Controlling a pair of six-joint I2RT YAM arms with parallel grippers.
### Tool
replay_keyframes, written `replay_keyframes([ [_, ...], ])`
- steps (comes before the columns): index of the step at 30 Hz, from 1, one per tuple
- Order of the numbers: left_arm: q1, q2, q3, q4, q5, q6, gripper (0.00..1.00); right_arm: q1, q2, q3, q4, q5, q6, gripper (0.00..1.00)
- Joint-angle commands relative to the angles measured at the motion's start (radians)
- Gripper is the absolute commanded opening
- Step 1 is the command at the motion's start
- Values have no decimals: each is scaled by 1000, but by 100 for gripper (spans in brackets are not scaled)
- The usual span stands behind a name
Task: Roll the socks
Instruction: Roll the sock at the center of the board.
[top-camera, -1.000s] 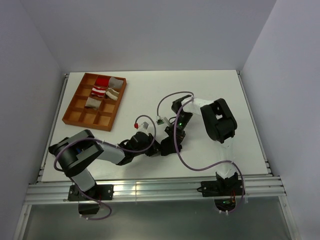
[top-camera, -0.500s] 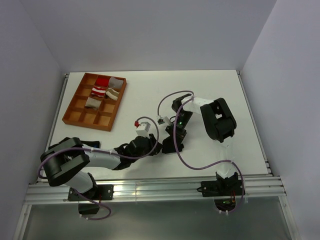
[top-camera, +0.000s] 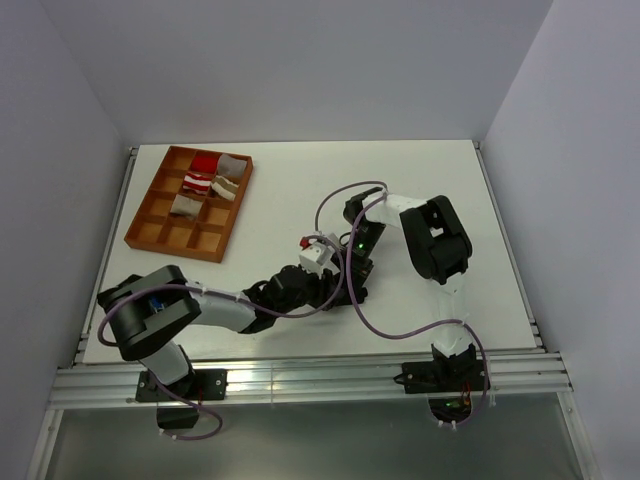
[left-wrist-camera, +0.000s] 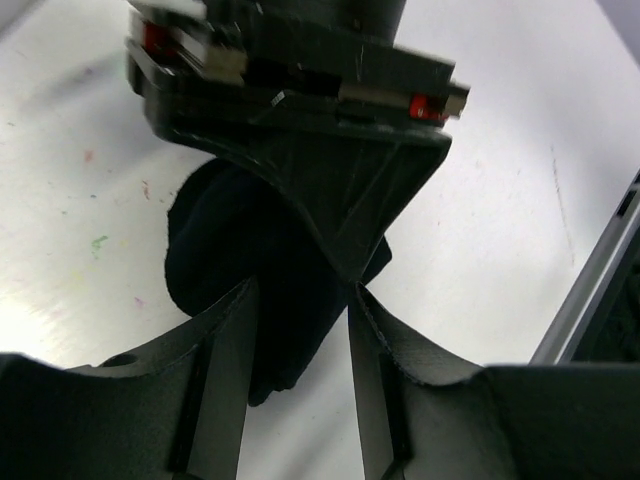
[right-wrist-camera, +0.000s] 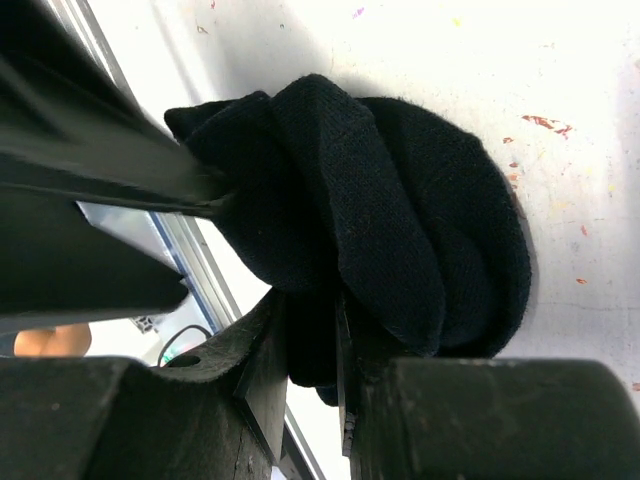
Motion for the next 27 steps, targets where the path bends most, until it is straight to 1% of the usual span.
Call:
replay_keyframes([
  [1,-6,39,33,65,63,61,46,-9,47,24,47,85,-19,17],
  [9,-4,116,24,117,76,39,46,-9,48,16,52,89,-9,17],
  [11,0,135,24,120,81,28,45,-9,48,13,59,95,-4,17],
  [14,8,164,27,113,75,-7,36,-9,38,1,81,106,8,17],
  [15,10,171,33,99,75,-30,31,-9,30,-11,105,112,21,18],
  [16,11,179,42,78,79,-39,21,-9,15,-19,119,117,27,19],
  [17,11,194,48,56,75,-70,14,-7,7,-30,136,120,33,21],
  [18,11,210,62,30,70,-84,4,-9,-10,-36,145,120,36,25],
  [19,11,214,62,19,73,-94,1,-7,-19,-42,156,121,42,28],
  [20,10,220,62,-1,69,-129,0,-9,-30,-54,180,117,54,31],
  [21,10,225,68,-33,61,-145,0,-9,-54,-62,193,115,60,36],
  [27,8,230,87,-206,10,-240,0,-12,-175,-120,295,82,126,47],
])
